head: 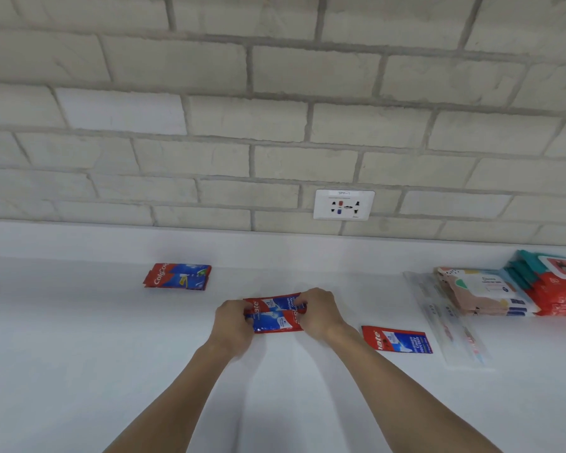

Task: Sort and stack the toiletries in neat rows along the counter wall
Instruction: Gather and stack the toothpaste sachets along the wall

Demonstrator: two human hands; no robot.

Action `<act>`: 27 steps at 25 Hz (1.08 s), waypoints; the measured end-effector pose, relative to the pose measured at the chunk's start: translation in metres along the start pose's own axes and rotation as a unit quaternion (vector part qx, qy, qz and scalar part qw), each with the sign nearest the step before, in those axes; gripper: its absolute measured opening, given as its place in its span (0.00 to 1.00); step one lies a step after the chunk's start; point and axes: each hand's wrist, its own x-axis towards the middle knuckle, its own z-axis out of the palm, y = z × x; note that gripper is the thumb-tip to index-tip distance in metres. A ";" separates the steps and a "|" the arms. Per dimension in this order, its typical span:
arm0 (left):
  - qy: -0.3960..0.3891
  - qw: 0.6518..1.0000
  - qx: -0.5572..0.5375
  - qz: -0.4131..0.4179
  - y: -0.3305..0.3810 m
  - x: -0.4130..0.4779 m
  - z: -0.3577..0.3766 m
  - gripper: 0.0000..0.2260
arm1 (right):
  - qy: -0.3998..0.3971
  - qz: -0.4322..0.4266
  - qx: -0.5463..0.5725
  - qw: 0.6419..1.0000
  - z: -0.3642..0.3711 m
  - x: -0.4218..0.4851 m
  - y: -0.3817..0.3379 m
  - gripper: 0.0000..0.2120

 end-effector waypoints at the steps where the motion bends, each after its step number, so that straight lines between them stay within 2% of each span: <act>1: 0.003 1.000 0.004 -0.003 -0.008 0.000 -0.007 0.16 | 0.002 -0.003 0.004 1.000 0.005 -0.002 -0.009 0.21; 9: 0.019 0.999 0.025 -0.027 -0.078 0.008 -0.061 0.17 | 0.020 -0.017 0.035 0.999 0.053 -0.005 -0.083 0.20; 17: 0.009 0.999 0.033 -0.013 -0.135 0.031 -0.115 0.16 | 0.035 -0.015 0.064 0.997 0.099 0.014 -0.150 0.21; 27: 0.003 0.999 0.050 0.009 -0.163 0.055 -0.138 0.15 | 0.045 -0.010 0.051 0.998 0.115 0.036 -0.181 0.18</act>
